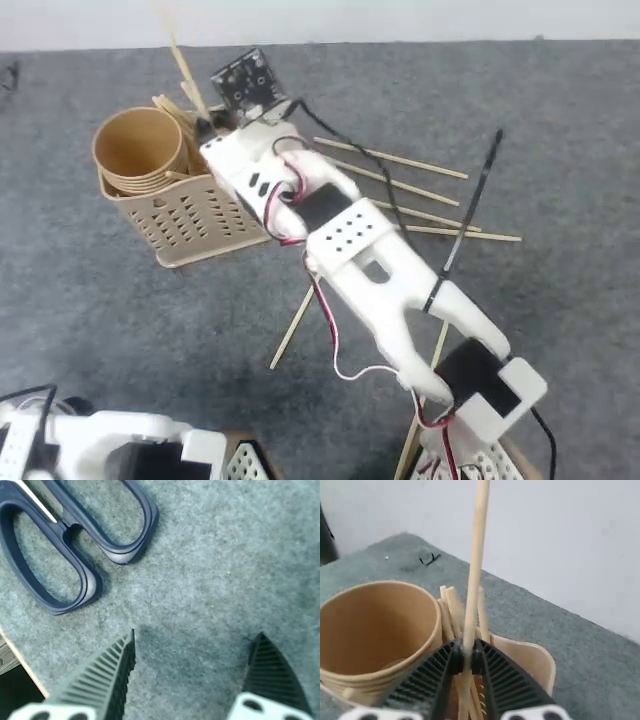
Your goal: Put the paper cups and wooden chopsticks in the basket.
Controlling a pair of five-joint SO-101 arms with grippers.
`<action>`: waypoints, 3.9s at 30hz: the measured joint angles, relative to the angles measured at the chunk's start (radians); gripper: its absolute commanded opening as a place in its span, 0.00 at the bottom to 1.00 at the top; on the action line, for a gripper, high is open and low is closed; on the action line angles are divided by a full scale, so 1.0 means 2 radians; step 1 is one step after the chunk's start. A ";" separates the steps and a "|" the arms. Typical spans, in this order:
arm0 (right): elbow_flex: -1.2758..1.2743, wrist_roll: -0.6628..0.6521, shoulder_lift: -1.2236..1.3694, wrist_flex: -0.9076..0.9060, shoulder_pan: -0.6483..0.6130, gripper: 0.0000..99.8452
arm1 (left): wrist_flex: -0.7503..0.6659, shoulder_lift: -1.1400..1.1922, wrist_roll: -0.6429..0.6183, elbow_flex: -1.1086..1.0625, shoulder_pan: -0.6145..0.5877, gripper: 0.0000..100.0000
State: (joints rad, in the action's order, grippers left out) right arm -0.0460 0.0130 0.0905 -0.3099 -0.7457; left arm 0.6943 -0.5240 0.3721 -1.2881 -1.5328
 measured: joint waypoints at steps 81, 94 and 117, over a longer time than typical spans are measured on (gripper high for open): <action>-0.769 -0.119 -0.895 -0.240 0.520 0.15 | 0.130 -0.005 -0.109 0.153 0.908 0.35; -0.776 -0.120 -0.901 -0.237 0.506 0.15 | 0.074 0.163 -0.109 0.175 0.892 0.24; -0.787 -0.127 -0.901 -0.237 0.502 0.15 | 0.196 0.351 -0.143 0.371 0.938 0.01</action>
State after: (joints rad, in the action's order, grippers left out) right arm -1.6203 -0.2417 -1.7108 -0.7841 0.2578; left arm 1.0856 0.1772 0.0852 -0.5455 0.3437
